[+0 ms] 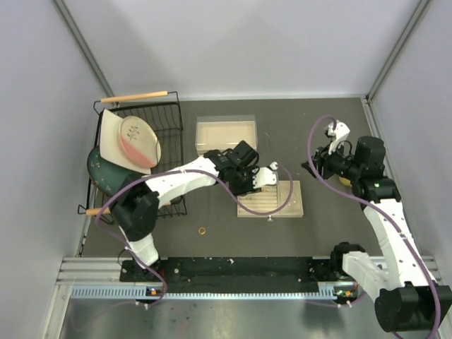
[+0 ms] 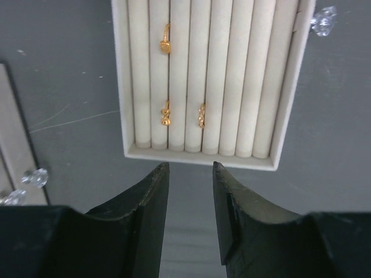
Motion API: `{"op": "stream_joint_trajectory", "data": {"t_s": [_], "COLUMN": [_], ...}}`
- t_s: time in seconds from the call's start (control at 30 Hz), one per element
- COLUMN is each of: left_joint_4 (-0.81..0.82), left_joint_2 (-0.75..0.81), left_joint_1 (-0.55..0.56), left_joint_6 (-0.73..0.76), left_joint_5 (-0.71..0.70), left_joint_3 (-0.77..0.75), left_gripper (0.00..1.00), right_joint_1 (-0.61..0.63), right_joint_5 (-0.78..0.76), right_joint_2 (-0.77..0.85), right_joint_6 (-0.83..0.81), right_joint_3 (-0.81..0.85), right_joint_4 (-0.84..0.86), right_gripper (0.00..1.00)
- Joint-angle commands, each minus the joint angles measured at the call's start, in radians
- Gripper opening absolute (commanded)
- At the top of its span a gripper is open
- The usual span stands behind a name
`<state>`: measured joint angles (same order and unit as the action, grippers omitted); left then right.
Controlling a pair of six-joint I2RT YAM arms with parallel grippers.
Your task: Organize the mixed jewelry
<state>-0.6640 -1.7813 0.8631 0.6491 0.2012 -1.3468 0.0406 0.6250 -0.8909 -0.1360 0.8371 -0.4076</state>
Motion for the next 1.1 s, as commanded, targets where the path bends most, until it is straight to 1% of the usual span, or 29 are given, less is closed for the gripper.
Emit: {"op": "stream_joint_trajectory", "data": {"t_s": [0.0, 0.07, 0.23, 0.4, 0.6, 0.8, 1.07], "left_joint_4": [-0.042, -0.055, -0.088, -0.072, -0.046, -0.034, -0.031], "left_joint_2": [0.147, 0.183, 0.298, 0.362, 0.384, 0.381, 0.387], "left_joint_1": [0.002, 0.002, -0.009, -0.016, -0.018, -0.019, -0.035], "left_joint_6": [-0.009, -0.003, 0.015, -0.046, -0.120, -0.144, -0.155], "left_joint_5": [0.017, -0.002, -0.042, -0.126, -0.186, -0.169, -0.108], "left_joint_3": [0.038, 0.070, 0.227, 0.371, 0.463, 0.518, 0.557], "left_gripper": [0.42, 0.42, 0.42, 0.41, 0.39, 0.38, 0.38], "right_joint_1": [-0.016, -0.018, -0.016, -0.016, -0.016, -0.016, -0.016], "right_joint_5": [0.021, 0.025, 0.030, 0.027, 0.035, 0.036, 0.047], "right_joint_2": [0.009, 0.007, 0.000, -0.003, -0.011, -0.014, -0.023], "right_joint_6": [-0.008, -0.008, -0.014, -0.017, -0.019, -0.022, -0.030], "right_joint_3": [-0.003, -0.003, -0.003, -0.006, -0.007, -0.007, -0.009], "right_joint_4": [0.018, 0.018, 0.015, 0.013, 0.010, 0.007, 0.004], "right_gripper": [0.42, 0.42, 0.44, 0.45, 0.45, 0.45, 0.45]}}
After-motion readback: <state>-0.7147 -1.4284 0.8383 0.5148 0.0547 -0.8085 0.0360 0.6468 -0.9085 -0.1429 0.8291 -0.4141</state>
